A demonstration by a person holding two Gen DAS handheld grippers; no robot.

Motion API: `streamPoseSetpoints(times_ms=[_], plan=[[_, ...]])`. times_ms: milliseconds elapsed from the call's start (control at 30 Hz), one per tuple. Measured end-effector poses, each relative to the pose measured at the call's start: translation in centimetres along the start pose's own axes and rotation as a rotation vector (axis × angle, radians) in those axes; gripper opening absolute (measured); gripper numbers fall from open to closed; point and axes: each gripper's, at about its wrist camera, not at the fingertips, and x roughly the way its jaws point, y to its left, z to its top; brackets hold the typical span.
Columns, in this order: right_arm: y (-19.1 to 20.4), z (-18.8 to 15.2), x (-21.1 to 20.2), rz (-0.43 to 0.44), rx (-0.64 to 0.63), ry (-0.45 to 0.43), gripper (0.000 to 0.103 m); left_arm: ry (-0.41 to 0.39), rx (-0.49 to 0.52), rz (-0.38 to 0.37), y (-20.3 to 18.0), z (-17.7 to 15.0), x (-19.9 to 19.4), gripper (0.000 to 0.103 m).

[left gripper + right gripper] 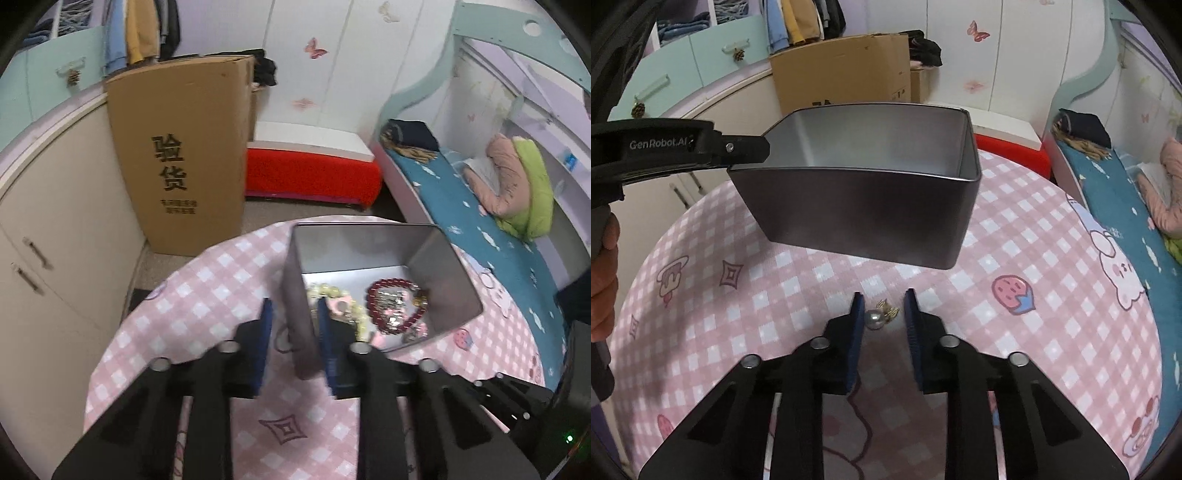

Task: Organize jewelry
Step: 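Move the right gripper to the last pearl earring and close on it, then carry the pearl earring over the box and open the right gripper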

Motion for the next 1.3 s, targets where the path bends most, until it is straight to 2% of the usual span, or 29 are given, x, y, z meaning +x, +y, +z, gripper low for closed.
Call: streamPoseSetpoints(times_ms=[33, 67, 133, 367, 533, 700, 867, 1000, 1133, 1300], plan=[[-0.1, 0.0, 0.1, 0.001, -0.001, 0.0, 0.017, 0.001, 0.009, -0.003, -0.2, -0.1, 0.0, 0.007], [-0.1, 0.0, 0.0, -0.002, -0.002, -0.002, 0.016, 0.0, 0.025, 0.015, -0.6, -0.1, 0.0, 0.007], [-0.4, -0.3, -0.2, -0.003, -0.004, -0.001, 0.012, -0.004, 0.046, 0.037, -1.0, -0.1, 0.1, 0.006], [-1.9, -0.6, -1.0, 0.016, 0.037, -0.013, 0.012, -0.003, 0.045, 0.038, -0.9, 0.1, 0.1, 0.006], [-3.5, -0.2, -4.1, 0.042, 0.076, -0.076, 0.012, -0.004, 0.044, 0.038, -0.9, 0.1, 0.1, 0.006], [-4.0, 2.5, -7.2, 0.074, 0.089, -0.162, 0.012, -0.005, 0.042, 0.039, -0.9, 0.1, 0.0, 0.006], [-3.4, 6.6, -7.9, 0.102, 0.076, -0.213, 0.012, -0.004, 0.04, 0.037, -0.8, 0.1, 0.0, 0.006], [-2.6, 9.1, -5.1, 0.157, 0.071, -0.15, 0.012, -0.007, 0.042, 0.039, -0.8, 0.1, 0.0, 0.006], [-1.5, 9.8, -2.0, 0.171, 0.073, -0.078, 0.012, -0.006, 0.043, 0.04, -0.8, 0.1, -0.1, 0.006], [-1.1, 9.6, 0.1, 0.162, 0.084, -0.031, 0.012, -0.007, 0.048, 0.044, -0.9, 0.1, -0.1, 0.006]])
